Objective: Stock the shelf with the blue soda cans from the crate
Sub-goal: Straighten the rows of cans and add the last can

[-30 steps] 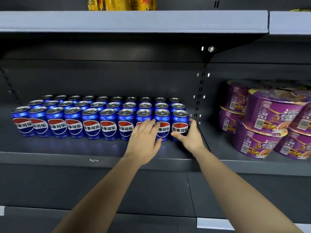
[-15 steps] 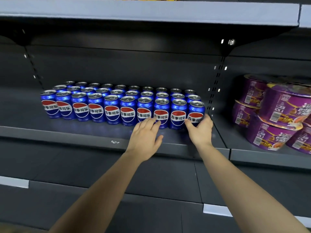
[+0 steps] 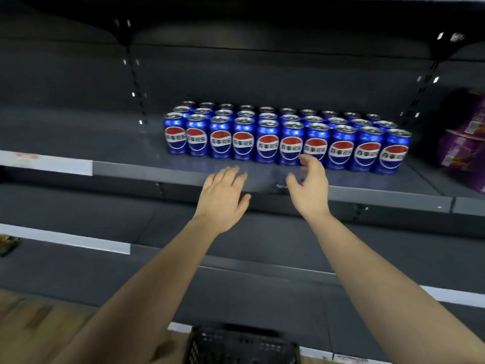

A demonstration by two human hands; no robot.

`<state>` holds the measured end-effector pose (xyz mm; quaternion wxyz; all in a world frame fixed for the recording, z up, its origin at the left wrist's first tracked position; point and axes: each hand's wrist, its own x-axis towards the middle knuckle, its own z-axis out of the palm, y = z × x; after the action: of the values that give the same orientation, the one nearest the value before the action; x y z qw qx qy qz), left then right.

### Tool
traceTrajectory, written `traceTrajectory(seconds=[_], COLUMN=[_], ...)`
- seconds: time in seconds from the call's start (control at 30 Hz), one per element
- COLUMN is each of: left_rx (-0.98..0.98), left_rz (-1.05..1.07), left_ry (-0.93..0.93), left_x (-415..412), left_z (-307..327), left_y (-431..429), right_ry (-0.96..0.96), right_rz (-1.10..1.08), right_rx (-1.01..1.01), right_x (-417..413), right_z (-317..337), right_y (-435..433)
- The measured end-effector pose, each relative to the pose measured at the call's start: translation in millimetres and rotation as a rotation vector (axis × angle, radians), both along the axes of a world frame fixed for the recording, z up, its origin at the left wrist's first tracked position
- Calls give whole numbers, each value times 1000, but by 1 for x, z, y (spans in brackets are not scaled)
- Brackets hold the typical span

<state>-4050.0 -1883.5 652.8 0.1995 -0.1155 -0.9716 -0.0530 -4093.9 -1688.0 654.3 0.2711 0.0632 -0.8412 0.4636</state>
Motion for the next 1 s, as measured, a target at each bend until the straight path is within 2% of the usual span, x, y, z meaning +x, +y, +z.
traceTrajectory(seconds=[0.27,0.77,1.0], left_rx=[4,17,-4], left_rz=[22,88,22], left_ry=[-63,-179,-207], left_x=[42,135,127], left_z=[-28,-93,-121], left_y=[-107,-236,-305], right_ry=[-124,-355,-435], right_rz=[95,194,172], right_rx=[113,173,151], right_x=[43,137,145], right_z=[-39,-112,-145], right_y=[-105,-219,-288])
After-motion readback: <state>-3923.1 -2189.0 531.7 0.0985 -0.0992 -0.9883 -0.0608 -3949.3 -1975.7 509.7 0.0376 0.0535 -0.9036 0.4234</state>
